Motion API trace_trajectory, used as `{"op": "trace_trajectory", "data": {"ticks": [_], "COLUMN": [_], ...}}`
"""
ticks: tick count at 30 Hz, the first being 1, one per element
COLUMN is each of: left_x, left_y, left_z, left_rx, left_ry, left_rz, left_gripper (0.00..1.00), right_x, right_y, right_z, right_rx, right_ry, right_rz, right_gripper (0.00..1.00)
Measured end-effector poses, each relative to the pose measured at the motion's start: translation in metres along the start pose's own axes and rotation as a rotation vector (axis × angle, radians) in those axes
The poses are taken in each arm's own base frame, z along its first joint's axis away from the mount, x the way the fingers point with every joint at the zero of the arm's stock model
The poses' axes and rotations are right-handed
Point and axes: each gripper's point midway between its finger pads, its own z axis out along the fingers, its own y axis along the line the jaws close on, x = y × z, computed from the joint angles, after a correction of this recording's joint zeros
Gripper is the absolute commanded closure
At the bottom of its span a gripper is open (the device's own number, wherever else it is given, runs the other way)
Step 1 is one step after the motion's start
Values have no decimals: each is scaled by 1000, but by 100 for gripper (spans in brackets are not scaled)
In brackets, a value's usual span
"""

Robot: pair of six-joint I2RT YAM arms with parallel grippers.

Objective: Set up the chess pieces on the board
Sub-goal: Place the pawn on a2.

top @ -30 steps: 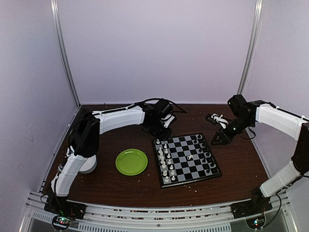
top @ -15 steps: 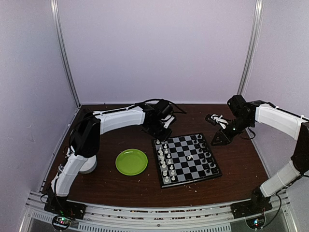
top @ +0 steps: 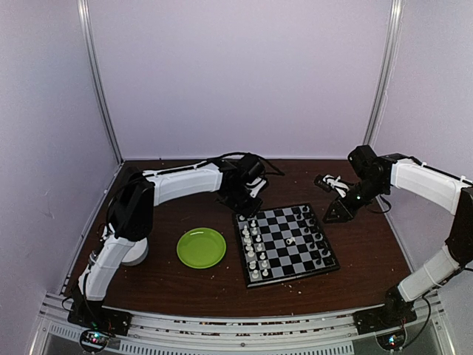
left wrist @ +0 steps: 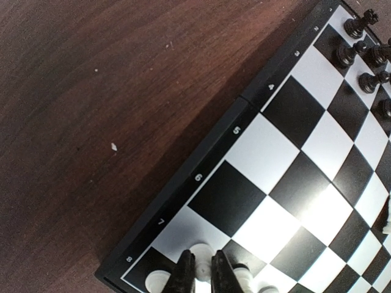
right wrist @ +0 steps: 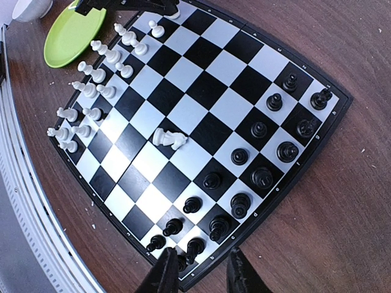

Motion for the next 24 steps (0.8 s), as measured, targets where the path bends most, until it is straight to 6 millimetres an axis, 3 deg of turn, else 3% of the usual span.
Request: {"op": "trace_trajectory", "data": {"ticks": [11,17,21,24], "left_x": [2,1,-9,-25], "left_y": [0,2,3,-3], "left_z": [0,-1,-18,-47], "left_rx": [-2,-14,-26,-23], "left_ry": [9,5,-31,-92], "left_rz": [-6,-6,-3,15], "left_gripper": [79,67,63,63], "right_x": [1,1,1,1], "right_y": [1,1,1,0], "right_z": [0,0,0,0], "right_rx": [-5,-6,-5,1], "right_ry": [3,3,3,4], "right_rz": [3,3,4,7], "right_gripper": [71,71,69,69]}}
